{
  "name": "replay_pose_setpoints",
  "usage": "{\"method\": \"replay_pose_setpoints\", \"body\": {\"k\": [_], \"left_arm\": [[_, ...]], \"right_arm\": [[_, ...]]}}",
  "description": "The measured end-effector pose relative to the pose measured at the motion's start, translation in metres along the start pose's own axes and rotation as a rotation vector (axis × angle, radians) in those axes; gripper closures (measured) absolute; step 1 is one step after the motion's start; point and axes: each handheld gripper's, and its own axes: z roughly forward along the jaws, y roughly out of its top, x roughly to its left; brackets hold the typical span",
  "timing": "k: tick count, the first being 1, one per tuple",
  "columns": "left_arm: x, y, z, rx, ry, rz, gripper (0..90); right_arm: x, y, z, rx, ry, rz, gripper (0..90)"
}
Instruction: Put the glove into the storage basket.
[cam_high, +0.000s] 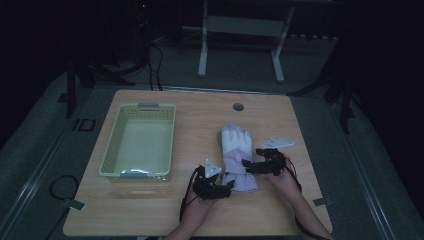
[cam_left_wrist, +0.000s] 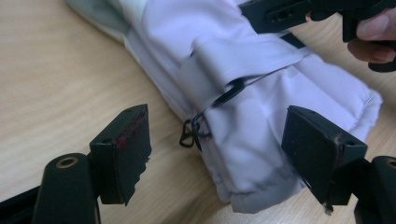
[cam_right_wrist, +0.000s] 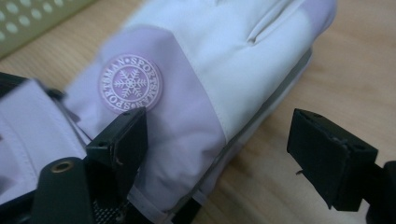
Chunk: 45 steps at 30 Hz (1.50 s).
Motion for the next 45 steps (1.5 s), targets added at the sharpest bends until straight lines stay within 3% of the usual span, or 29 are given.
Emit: {"method": "replay_pose_setpoints", "body": {"k": [3, 5, 6, 8, 9, 10, 11, 14, 15, 16, 17, 18, 21, 22, 24, 26, 29, 30, 34, 45], "left_arm": [[0.002, -0.002, 0.006, 0.014, -0.022, 0.012, 25.1], [0.005, -0.002, 0.010, 0.028, -0.043, -0.002, 25.8], [0.007, -0.002, 0.011, 0.039, -0.057, -0.007, 25.8], [0.010, -0.001, 0.013, 0.050, -0.074, -0.018, 28.0], [0.010, -0.001, 0.014, 0.056, -0.090, -0.018, 30.5], [0.011, 0.000, 0.015, 0.064, -0.102, -0.018, 30.5], [0.013, 0.000, 0.016, 0.077, -0.117, -0.030, 30.8], [0.015, 0.001, 0.018, 0.084, -0.146, -0.029, 34.3], [0.015, 0.002, 0.018, 0.090, -0.168, -0.026, 40.3], [0.015, 0.002, 0.018, 0.090, -0.168, -0.026, 42.1], [0.015, 0.002, 0.018, 0.090, -0.168, -0.026, 42.1], [0.016, 0.003, 0.018, 0.097, -0.190, -0.024, 48.6], [0.011, 0.007, 0.015, 0.114, -0.166, 0.001, 63.0], [0.011, 0.007, 0.015, 0.114, -0.166, 0.001, 66.3], [0.010, 0.013, 0.013, 0.134, -0.155, 0.000, 71.5], [0.011, 0.016, 0.011, 0.134, -0.156, 0.015, 73.4], [0.012, 0.017, 0.010, 0.136, -0.164, 0.016, 74.3], [0.012, 0.024, 0.006, 0.138, -0.157, 0.041, 74.7], [0.016, 0.032, -0.001, 0.143, -0.161, 0.054, 75.0], [0.021, 0.051, -0.028, 0.131, -0.153, 0.110, 74.9]], "right_arm": [[-0.004, -0.008, 0.006, 0.018, 0.014, 0.001, 20.8], [-0.013, -0.014, 0.012, 0.029, 0.079, 0.094, 20.9], [-0.013, -0.014, 0.012, 0.029, 0.079, 0.094, 20.9], [-0.018, -0.017, 0.014, 0.034, 0.156, 0.134, 34.6], [-0.018, -0.017, 0.014, 0.027, 0.179, 0.128, 40.1], [-0.018, -0.017, 0.014, 0.027, 0.179, 0.128, 40.1], [-0.016, -0.017, 0.013, 0.025, 0.208, 0.112, 47.7], [-0.017, -0.017, 0.014, 0.030, 0.222, 0.119, 52.1], [-0.017, -0.017, 0.015, 0.027, 0.236, 0.115, 58.7], [-0.017, -0.017, 0.015, 0.027, 0.236, 0.115, 58.7], [-0.015, -0.016, 0.014, 0.026, 0.231, 0.103, 62.7], [-0.012, -0.015, 0.014, 0.028, 0.202, 0.092, 70.0], [0.001, -0.010, 0.011, 0.036, 0.106, 0.041, 78.0], [0.001, -0.010, 0.011, 0.036, 0.106, 0.041, 78.0], [0.013, -0.004, 0.008, 0.045, 0.024, 0.012, 81.0], [0.016, -0.002, 0.006, 0.043, 0.002, 0.006, 81.6], [0.018, 0.002, 0.004, 0.035, -0.010, -0.008, 81.7], [0.020, 0.006, 0.001, 0.028, -0.017, -0.017, 81.7], [0.025, 0.016, -0.002, 0.019, -0.033, -0.030, 81.7], [0.039, 0.043, -0.012, -0.006, -0.033, -0.041, 81.7]]}}
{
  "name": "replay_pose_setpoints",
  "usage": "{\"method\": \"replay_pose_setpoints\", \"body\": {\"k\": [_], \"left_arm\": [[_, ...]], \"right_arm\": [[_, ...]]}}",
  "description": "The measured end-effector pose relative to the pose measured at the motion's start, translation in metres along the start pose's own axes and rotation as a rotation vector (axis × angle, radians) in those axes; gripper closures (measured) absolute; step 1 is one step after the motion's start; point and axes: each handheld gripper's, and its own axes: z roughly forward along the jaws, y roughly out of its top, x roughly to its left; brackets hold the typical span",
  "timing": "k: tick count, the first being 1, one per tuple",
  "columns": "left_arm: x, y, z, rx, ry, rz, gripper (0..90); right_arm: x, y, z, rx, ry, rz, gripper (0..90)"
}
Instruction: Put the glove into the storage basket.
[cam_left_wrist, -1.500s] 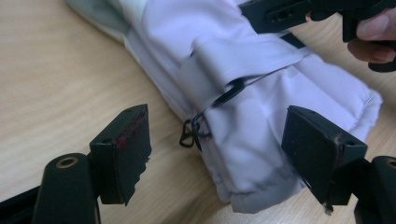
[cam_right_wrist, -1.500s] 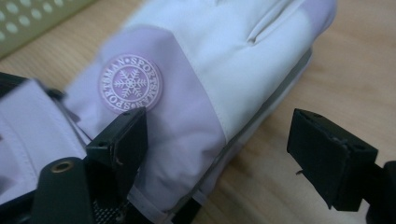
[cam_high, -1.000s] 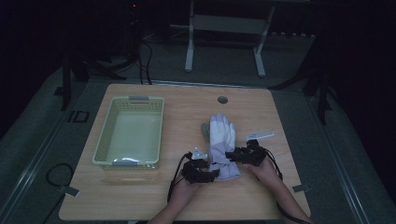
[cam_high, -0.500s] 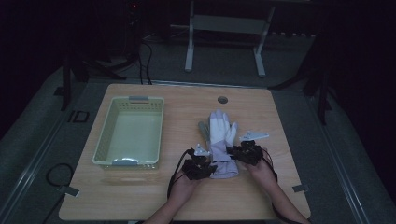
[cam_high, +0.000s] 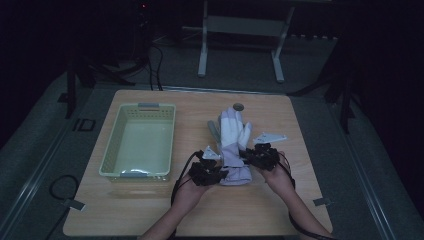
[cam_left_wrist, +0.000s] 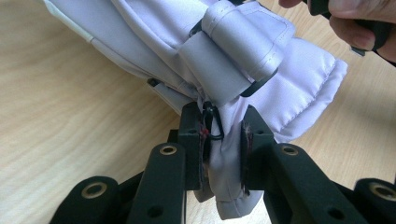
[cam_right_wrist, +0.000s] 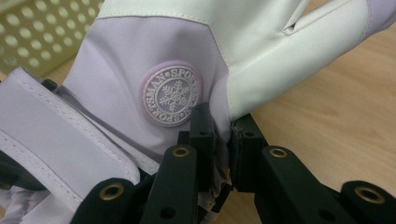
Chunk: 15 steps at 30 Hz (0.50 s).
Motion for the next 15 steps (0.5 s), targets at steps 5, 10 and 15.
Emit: {"method": "replay_pose_setpoints", "body": {"k": [5, 10, 15], "left_arm": [[0.005, 0.009, -0.016, -0.003, 0.012, 0.022, 74.9], [0.013, 0.013, -0.031, -0.006, 0.022, 0.051, 75.0], [0.024, 0.013, -0.042, -0.007, 0.021, 0.059, 75.0]], "right_arm": [[0.008, 0.017, -0.003, -0.009, -0.014, -0.014, 81.8], [0.017, 0.034, -0.003, -0.022, -0.019, -0.026, 81.8], [0.025, 0.047, 0.002, -0.029, -0.006, -0.036, 81.9]]}}
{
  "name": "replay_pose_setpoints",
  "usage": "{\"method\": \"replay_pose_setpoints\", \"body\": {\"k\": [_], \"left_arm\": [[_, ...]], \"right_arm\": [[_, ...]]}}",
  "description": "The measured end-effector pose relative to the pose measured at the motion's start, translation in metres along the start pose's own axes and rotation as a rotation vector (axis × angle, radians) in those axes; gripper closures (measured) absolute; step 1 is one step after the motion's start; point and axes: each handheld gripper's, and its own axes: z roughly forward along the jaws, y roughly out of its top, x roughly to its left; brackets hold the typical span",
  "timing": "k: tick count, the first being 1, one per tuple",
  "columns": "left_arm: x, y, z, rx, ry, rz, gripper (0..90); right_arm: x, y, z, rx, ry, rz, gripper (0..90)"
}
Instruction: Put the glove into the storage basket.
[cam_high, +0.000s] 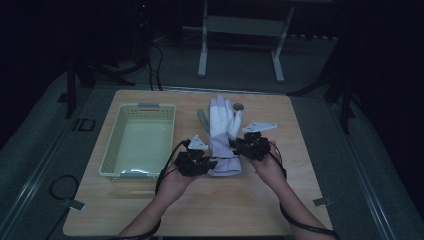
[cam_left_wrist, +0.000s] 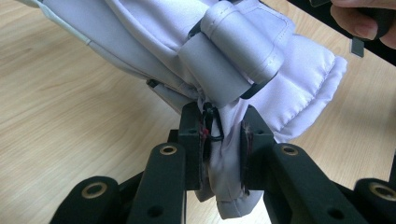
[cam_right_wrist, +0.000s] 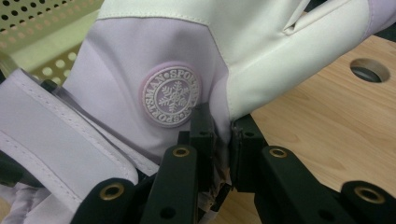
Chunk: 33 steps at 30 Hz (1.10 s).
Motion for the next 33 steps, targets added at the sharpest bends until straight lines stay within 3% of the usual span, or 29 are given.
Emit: {"method": "replay_pose_setpoints", "body": {"k": [4, 5, 16, 24, 33], "left_arm": [[0.007, 0.002, -0.010, 0.003, 0.004, 0.008, 75.0], [0.013, 0.004, -0.018, -0.002, 0.012, 0.009, 75.0], [0.044, 0.003, -0.067, 0.001, 0.052, 0.008, 75.0], [0.069, -0.009, -0.103, 0.001, 0.083, -0.014, 75.0], [0.103, -0.031, -0.140, 0.014, 0.091, -0.040, 74.9]], "right_arm": [[0.004, 0.008, 0.003, -0.004, 0.006, -0.006, 81.9], [0.006, 0.011, 0.004, -0.004, 0.008, -0.003, 81.9], [0.037, 0.060, 0.027, -0.035, 0.043, -0.018, 82.1], [0.066, 0.090, 0.051, -0.038, 0.074, -0.035, 82.1], [0.102, 0.115, 0.084, -0.034, 0.111, -0.032, 82.1]]}}
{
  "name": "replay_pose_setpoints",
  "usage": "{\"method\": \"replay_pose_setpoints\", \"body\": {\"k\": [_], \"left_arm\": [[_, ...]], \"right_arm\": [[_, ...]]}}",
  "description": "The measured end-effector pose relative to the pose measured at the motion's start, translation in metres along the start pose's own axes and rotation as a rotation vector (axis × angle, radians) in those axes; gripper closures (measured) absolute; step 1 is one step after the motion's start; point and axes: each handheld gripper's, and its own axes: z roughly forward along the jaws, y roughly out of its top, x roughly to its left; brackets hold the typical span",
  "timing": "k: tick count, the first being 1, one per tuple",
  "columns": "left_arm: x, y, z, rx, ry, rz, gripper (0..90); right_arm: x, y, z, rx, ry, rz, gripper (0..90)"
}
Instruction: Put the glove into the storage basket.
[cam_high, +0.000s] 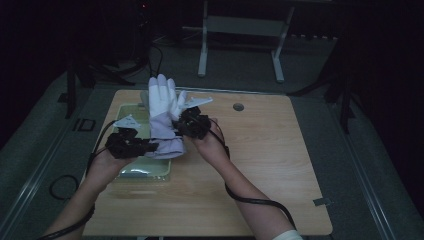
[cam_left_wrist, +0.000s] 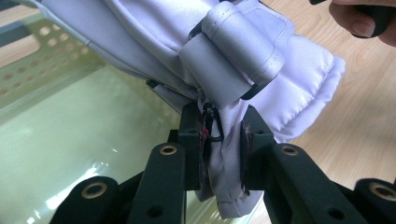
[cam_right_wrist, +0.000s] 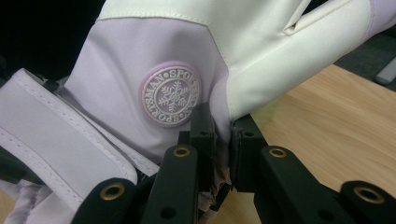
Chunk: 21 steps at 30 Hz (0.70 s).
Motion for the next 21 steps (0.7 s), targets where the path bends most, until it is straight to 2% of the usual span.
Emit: {"method": "replay_pose_setpoints", "body": {"k": [5, 10, 13, 17, 21], "left_arm": [[0.020, -0.016, -0.013, 0.010, -0.001, -0.011, 74.8], [0.036, -0.035, -0.015, 0.028, -0.005, -0.034, 74.8], [0.044, -0.047, -0.007, 0.047, -0.014, -0.056, 74.7], [0.051, -0.060, 0.009, 0.077, -0.026, -0.096, 74.4], [0.054, -0.063, 0.019, 0.117, -0.018, -0.134, 73.8]], "right_arm": [[0.017, 0.006, 0.023, 0.001, 0.025, 0.012, 82.1], [0.029, 0.005, 0.047, 0.026, 0.041, 0.024, 82.1], [0.031, -0.001, 0.062, 0.054, 0.047, 0.038, 82.1], [0.031, -0.012, 0.081, 0.126, 0.043, 0.049, 82.1], [0.029, -0.019, 0.095, 0.199, 0.030, 0.061, 82.1]]}}
